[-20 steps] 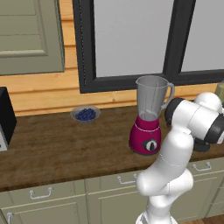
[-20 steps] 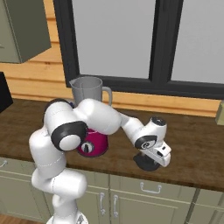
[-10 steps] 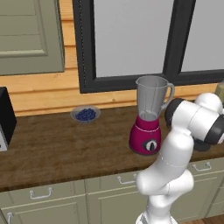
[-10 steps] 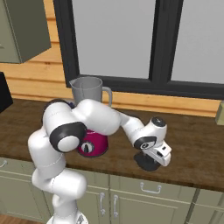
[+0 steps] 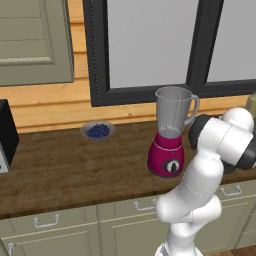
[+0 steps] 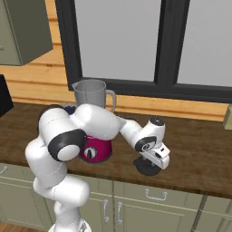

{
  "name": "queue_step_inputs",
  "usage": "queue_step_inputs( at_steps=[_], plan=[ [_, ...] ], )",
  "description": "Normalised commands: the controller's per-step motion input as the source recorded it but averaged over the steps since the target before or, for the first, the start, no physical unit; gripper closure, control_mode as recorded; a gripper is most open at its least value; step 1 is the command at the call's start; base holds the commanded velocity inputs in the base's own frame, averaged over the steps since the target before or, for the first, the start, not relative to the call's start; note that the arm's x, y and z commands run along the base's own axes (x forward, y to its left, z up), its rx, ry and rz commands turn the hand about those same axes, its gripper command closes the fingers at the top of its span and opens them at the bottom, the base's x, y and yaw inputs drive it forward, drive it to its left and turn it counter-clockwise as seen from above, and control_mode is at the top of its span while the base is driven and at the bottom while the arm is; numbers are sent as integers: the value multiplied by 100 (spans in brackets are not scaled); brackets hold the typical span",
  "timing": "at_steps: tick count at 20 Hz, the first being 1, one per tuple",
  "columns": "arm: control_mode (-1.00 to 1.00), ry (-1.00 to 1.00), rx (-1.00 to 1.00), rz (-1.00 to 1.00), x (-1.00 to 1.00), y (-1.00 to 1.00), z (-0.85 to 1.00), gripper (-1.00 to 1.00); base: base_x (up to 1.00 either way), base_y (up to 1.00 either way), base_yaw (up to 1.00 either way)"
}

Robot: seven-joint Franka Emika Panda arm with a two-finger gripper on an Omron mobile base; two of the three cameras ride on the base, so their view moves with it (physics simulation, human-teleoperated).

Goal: Close the lid blender by securely placing the lid on top.

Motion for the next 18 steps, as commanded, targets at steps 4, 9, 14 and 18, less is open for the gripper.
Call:
queue_step_inputs(
  at_steps=[4,9,14,18],
  plan=[
    [-100,-1,-2,0,-39,1,100,100,0,0,0],
    [-100,0,-8,0,-25,4,100,100,0,0,0],
    [-100,0,-6,0,-27,2,100,100,0,0,0],
    [-100,-1,0,2,-20,14,100,100,0,0,0]
  ],
)
